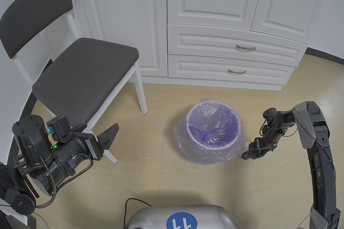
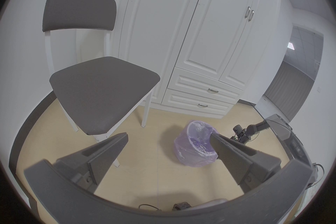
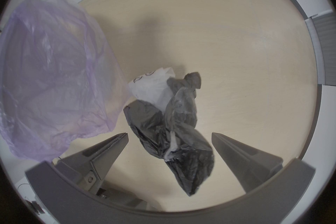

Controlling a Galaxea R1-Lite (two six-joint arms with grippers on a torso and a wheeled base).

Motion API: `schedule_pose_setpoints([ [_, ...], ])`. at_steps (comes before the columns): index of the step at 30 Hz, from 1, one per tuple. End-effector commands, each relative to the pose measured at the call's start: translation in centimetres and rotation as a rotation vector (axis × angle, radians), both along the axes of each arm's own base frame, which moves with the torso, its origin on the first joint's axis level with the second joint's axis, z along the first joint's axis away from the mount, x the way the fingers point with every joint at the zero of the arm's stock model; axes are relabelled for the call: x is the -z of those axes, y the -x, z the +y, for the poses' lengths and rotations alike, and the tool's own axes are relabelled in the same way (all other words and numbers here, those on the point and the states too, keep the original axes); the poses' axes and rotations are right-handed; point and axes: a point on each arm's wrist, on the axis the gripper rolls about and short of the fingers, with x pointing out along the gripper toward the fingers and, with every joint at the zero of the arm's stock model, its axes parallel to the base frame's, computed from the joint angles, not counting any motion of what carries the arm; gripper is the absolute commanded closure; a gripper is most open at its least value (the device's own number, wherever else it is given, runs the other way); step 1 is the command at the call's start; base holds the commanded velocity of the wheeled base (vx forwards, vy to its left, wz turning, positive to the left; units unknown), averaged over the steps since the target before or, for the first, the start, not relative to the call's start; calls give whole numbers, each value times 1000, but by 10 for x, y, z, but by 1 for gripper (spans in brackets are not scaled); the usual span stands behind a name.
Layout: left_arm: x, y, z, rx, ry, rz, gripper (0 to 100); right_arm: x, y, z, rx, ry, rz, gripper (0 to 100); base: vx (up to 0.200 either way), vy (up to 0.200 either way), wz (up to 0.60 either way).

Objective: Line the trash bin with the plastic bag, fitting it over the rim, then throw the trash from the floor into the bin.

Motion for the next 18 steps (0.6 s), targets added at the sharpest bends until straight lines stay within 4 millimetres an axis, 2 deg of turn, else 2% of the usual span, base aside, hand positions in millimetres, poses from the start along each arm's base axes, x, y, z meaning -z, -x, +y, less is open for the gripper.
schedule_pose_setpoints([
  [1, -2, 2, 2, -2, 4, -7, 0, 14, 2, 1, -3, -4, 26, 0, 0, 0, 0],
  [5, 0, 1, 1, -2, 1, -2, 0, 20, 1, 1, -13, 1, 20, 0, 0, 0, 0],
  [11, -1, 2, 1, -4, 2, -7, 0, 39, -10, 3, -65, 32, -95, 0, 0, 0, 0],
  [18, 0, 1, 1, -5, -1, -3, 0, 43, -13, 2, -58, 38, -129, 0, 0, 0, 0],
])
